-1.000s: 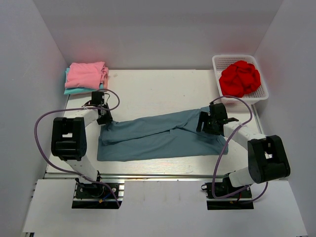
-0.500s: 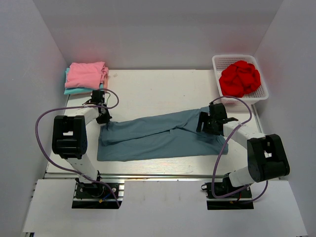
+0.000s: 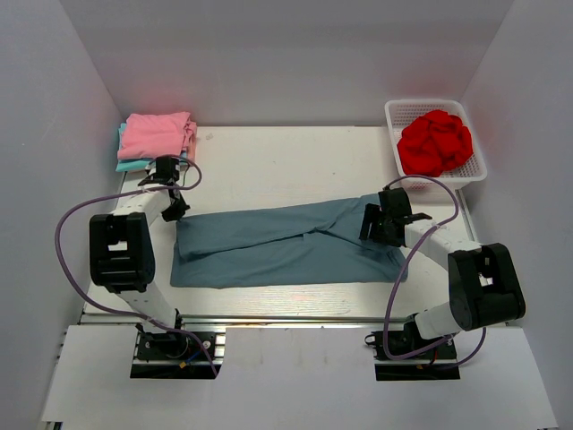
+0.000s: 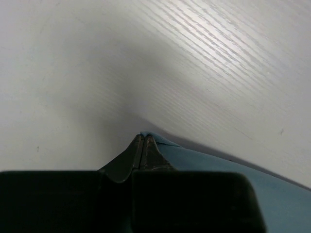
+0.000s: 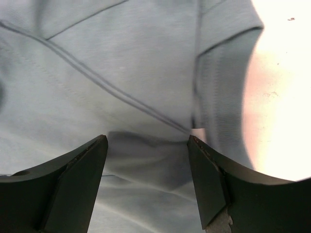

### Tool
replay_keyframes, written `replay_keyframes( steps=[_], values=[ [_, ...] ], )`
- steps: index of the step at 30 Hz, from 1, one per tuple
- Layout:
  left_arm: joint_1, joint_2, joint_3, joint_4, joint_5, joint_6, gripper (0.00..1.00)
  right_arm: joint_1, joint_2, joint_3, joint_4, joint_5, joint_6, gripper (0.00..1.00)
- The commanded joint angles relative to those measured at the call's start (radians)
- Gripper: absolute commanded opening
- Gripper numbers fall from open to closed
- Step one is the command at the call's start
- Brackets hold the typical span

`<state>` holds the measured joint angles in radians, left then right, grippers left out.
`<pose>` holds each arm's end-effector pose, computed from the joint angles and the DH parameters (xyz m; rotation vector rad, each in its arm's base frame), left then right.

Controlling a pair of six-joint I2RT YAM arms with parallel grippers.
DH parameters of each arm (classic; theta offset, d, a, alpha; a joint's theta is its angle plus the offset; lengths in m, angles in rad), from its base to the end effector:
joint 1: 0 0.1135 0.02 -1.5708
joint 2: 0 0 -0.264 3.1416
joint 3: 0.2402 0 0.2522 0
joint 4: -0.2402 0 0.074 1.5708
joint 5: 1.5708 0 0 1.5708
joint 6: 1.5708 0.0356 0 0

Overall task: Fold and stack the t-shirts
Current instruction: Fold the other side of the tshirt into a rectangle, then rotate the tshirt 90 degrees

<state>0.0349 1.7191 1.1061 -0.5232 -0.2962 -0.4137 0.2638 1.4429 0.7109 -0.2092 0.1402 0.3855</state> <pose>0.3388 0.0222 0.1847 -0.6740 2.5623 0.2779 0.2648 0.0664 0.1679 0.2091 2.4923 0.0933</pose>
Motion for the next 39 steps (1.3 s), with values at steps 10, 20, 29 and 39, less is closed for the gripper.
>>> replay_keyframes(
  steps=[10, 20, 29, 39],
  values=[
    [0.045, -0.041, 0.049, 0.014, 0.032, 0.027, 0.53, 0.003, -0.030, 0.047, 0.027, -0.090, -0.053, 0.74],
    [0.020, -0.150, 0.153, -0.064, 0.126, -0.007, 1.00, 0.002, -0.122, 0.174, 0.042, -0.087, -0.071, 0.84],
    [0.011, -0.327, -0.238, 0.163, 0.517, -0.029, 1.00, 0.011, 0.019, 0.252, 0.066, -0.234, -0.043, 0.86],
    [0.034, -0.463, -0.509, 0.098, 0.296, -0.146, 1.00, 0.048, 0.188, 0.247, 0.082, -0.284, 0.027, 0.86]
  ],
)
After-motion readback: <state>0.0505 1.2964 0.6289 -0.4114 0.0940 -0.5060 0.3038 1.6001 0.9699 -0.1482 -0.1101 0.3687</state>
